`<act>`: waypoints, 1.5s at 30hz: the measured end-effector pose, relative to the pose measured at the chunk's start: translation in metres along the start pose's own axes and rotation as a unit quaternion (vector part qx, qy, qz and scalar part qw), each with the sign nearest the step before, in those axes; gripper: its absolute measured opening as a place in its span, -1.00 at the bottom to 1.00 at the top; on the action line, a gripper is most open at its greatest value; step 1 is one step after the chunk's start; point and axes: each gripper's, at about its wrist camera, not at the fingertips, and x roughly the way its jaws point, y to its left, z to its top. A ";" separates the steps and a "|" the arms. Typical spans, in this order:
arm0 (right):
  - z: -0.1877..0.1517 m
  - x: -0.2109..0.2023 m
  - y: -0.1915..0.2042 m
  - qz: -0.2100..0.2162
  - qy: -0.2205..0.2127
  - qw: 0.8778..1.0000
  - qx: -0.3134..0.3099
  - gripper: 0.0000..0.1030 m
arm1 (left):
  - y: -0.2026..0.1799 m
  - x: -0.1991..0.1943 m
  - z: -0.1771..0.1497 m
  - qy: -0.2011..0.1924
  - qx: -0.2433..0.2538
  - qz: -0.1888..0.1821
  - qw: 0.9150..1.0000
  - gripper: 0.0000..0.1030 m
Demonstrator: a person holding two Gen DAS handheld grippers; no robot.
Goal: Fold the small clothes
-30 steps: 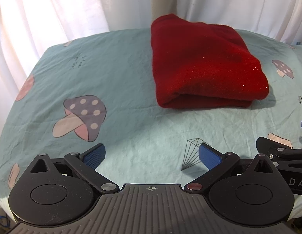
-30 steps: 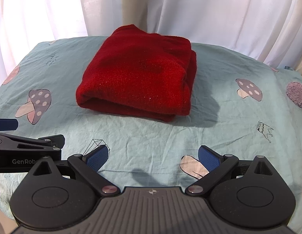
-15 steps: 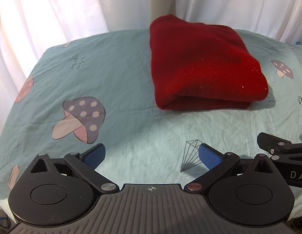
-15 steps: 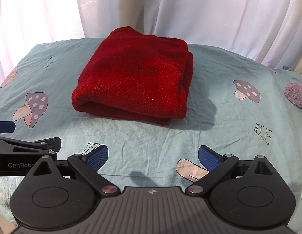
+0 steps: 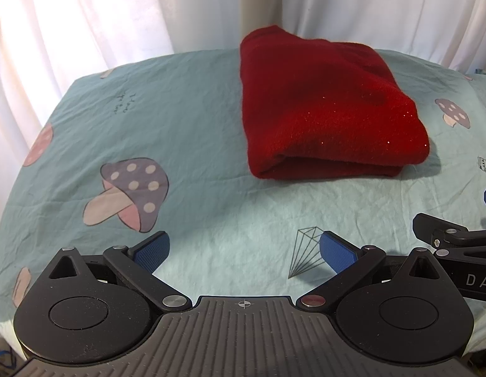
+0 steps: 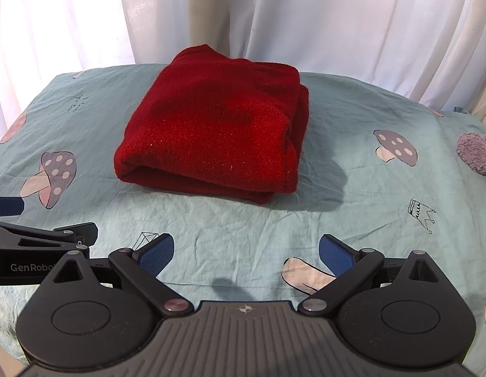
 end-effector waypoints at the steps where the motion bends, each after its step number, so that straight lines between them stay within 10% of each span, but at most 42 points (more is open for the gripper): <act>1: 0.000 0.000 0.000 0.000 0.000 1.000 0.000 0.92 | 0.000 0.000 0.000 0.000 0.000 0.000 1.000 1.00; 45: 0.004 0.004 -0.007 0.006 -0.005 1.000 0.008 0.92 | -0.005 -0.001 0.004 -0.002 -0.009 0.001 1.000 1.00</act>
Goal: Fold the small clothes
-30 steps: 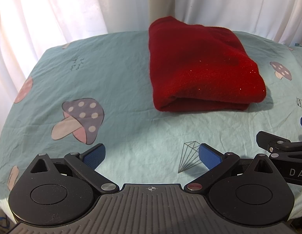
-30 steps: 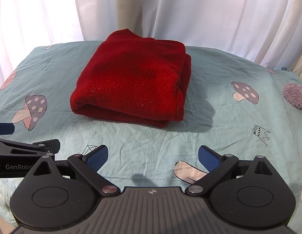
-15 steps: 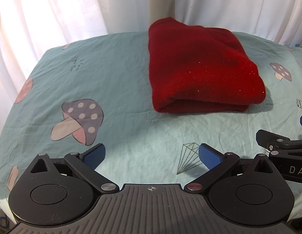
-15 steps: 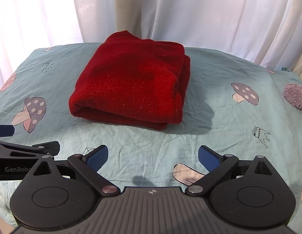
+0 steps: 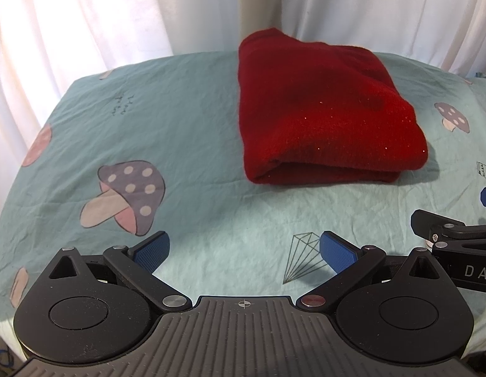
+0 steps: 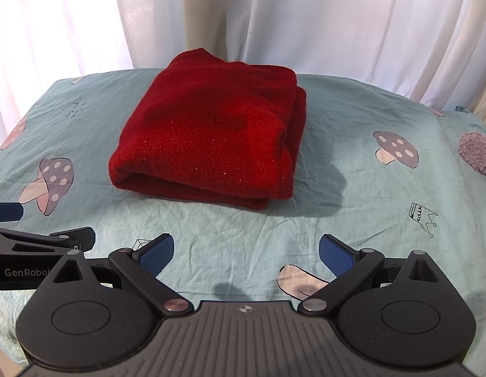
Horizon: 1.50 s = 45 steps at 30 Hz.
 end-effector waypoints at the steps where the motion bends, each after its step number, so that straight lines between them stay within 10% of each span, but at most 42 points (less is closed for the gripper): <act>1: 0.000 0.000 0.000 0.000 0.000 1.000 0.000 0.92 | 0.000 0.000 0.000 0.000 -0.002 0.001 1.000 1.00; 45: 0.004 0.006 -0.002 0.004 0.007 1.000 -0.008 0.92 | -0.004 0.006 0.009 0.007 0.010 0.013 1.000 1.00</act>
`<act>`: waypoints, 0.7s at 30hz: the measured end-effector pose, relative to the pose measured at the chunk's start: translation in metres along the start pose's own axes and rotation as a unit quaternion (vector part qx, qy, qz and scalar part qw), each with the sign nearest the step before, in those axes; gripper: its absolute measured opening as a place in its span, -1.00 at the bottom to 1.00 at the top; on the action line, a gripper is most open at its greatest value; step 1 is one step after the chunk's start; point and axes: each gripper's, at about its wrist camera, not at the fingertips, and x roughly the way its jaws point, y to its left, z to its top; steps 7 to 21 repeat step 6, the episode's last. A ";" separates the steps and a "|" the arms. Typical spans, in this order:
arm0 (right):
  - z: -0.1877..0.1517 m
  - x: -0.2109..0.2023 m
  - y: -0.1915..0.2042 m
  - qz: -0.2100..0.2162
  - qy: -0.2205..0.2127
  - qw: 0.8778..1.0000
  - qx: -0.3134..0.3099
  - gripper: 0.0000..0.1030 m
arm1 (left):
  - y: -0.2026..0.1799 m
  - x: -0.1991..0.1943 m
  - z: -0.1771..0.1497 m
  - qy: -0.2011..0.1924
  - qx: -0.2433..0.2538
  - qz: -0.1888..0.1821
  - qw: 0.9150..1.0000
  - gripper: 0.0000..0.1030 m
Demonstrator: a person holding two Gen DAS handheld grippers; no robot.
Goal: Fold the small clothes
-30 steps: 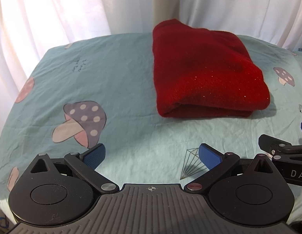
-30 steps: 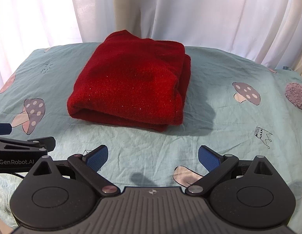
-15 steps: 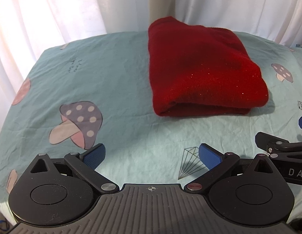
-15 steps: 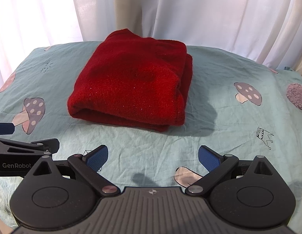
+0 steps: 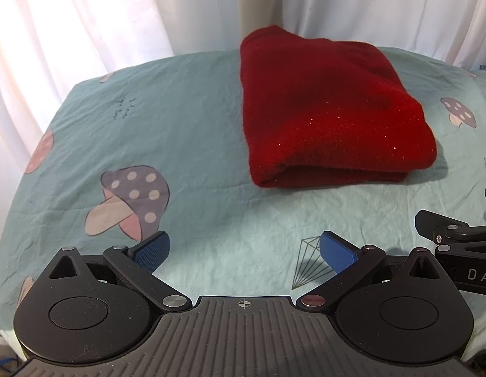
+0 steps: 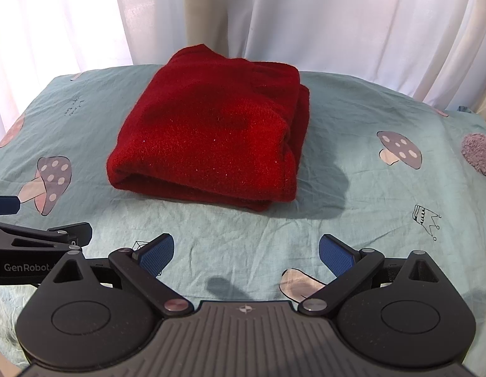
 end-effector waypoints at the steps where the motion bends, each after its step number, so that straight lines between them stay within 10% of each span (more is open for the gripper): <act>1: 0.000 0.000 0.000 0.000 0.000 1.000 -0.001 0.92 | -0.001 0.000 0.000 0.000 0.002 -0.001 1.000 1.00; 21: 0.001 0.001 0.000 -0.003 -0.001 1.000 -0.001 0.92 | -0.003 0.002 0.000 0.004 0.008 0.004 1.000 1.00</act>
